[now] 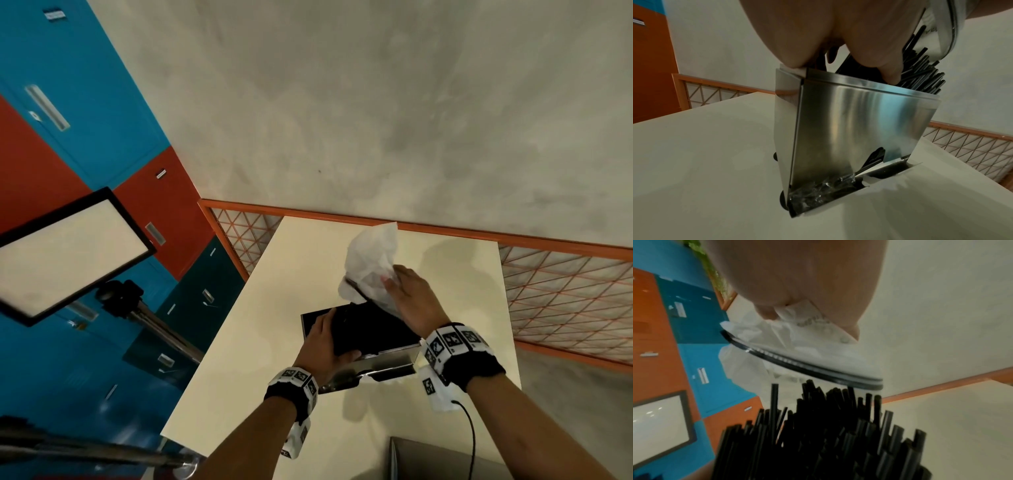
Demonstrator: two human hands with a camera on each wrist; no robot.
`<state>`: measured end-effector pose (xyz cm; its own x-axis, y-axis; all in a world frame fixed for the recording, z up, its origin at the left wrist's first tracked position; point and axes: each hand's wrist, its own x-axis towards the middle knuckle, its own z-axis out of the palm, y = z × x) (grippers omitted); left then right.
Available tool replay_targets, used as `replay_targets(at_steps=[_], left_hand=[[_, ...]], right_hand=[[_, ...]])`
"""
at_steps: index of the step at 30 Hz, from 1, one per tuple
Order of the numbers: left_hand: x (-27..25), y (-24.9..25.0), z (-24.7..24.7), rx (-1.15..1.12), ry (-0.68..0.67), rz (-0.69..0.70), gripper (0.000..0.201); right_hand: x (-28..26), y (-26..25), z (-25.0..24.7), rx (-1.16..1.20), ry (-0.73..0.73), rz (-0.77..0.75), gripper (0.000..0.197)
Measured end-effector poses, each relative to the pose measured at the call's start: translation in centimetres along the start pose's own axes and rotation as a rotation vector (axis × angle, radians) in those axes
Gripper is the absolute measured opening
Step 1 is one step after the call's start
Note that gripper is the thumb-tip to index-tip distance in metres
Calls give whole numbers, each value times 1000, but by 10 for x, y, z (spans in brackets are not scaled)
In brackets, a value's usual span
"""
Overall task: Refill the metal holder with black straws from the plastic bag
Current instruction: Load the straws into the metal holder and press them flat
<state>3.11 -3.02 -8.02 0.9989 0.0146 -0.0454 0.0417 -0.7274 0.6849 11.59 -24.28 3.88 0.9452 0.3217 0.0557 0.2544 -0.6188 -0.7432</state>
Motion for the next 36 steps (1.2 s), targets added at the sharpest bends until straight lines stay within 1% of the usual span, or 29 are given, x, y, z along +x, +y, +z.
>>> replay_targets(at_steps=[1, 2, 3, 6, 8, 10, 12, 15, 16, 17, 19, 20, 22, 24, 26, 28, 30, 31, 32, 34, 36], left_hand=[[0, 0, 0, 5, 2, 1, 104], [0, 0, 0, 9, 1, 0, 104], [0, 0, 1, 12, -2, -5, 105], [0, 1, 0, 31, -17, -18, 107], [1, 0, 1, 37, -18, -15, 108], [0, 0, 0, 40, -21, -11, 109], [0, 0, 0, 35, -19, -5, 108], [-1, 0, 0, 34, -5, 1, 102], [-1, 0, 0, 38, -5, 2, 99], [-1, -1, 0, 45, -6, 5, 94], [-1, -2, 0, 65, -12, 24, 83], [-1, -2, 0, 73, -16, 35, 78], [0, -3, 0, 83, -20, 56, 69], [0, -4, 0, 78, -31, 65, 61], [1, -6, 0, 67, -45, 77, 59], [0, -6, -1, 47, -57, 88, 62], [0, -6, -2, -13, -60, 78, 74], [1, -7, -2, -61, -58, 64, 80], [2, -7, -2, -107, -56, 53, 85], [4, -9, -1, -146, -49, 54, 87], [5, -7, -1, -131, -48, 49, 85]], right_hand=[[0, 1, -2, -43, 38, -19, 38], [1, 6, 1, -81, 39, -34, 37], [1, 9, 5, -129, 0, -43, 40], [-3, 22, 25, -304, -206, -61, 53], [-3, 29, 33, -293, -250, -68, 54], [-1, 26, 27, -250, -227, -59, 48], [1, 21, 13, -230, -143, -46, 42], [0, 9, -12, -133, 119, 39, 16], [-3, 6, -21, -96, 199, 78, 15], [-6, 4, -29, -57, 248, 139, 17], [-11, 7, -38, 4, 296, 233, 20], [-14, 8, -39, 25, 288, 271, 20], [-20, 13, -28, 36, 173, 325, 26], [-26, 18, -8, 43, 34, 328, 38], [-31, 22, 16, 104, -47, 347, 50], [-33, 18, 37, 54, -75, 290, 55], [-33, 3, 52, -39, -46, 145, 55], [-32, -5, 59, -100, -65, 62, 56], [-32, -11, 66, -145, -107, 22, 56], [-32, -15, 75, -199, -130, -22, 64], [-29, -15, 80, -268, -121, -38, 70]])
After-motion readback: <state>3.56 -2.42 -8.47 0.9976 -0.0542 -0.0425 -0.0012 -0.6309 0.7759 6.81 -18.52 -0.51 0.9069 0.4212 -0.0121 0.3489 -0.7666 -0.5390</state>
